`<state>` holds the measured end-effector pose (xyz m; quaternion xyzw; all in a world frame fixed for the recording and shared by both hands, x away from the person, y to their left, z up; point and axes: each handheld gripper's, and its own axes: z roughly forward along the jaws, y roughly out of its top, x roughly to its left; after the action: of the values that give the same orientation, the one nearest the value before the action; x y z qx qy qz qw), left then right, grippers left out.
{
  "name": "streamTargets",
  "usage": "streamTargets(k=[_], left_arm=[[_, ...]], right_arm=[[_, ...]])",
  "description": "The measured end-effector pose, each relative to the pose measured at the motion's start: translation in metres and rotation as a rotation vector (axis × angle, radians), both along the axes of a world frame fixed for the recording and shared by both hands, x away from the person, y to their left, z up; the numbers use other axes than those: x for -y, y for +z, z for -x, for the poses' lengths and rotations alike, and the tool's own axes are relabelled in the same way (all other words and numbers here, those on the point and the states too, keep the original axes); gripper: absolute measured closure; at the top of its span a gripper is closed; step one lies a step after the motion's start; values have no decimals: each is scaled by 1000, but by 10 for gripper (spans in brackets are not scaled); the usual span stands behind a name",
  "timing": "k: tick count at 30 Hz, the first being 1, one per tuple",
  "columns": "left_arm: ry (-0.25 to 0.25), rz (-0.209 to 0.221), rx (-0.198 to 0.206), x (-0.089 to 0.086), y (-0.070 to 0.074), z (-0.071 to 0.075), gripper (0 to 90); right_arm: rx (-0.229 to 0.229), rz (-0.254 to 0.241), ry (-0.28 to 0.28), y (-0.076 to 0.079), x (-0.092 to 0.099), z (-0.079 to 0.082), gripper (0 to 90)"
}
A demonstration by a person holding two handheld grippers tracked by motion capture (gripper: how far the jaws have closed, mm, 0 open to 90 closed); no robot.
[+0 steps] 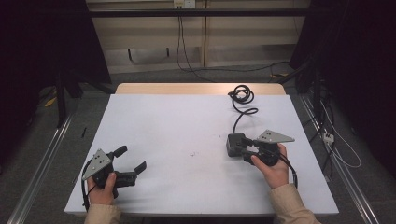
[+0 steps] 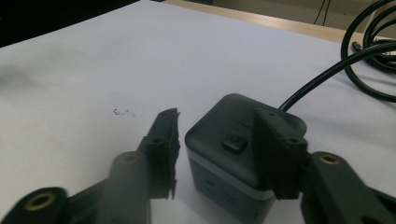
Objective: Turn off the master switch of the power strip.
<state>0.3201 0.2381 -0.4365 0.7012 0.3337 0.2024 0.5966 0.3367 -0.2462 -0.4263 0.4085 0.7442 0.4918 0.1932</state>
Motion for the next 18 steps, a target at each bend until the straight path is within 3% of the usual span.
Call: streamTargets(k=[9,18], left_arm=[[1,2,-1,0,0,0,20],[6,7,0,-1,1,1,21]], right_arm=[[-1,-20,1,-1,6,10,297],[-3,-14,8,-2,10,19,245]])
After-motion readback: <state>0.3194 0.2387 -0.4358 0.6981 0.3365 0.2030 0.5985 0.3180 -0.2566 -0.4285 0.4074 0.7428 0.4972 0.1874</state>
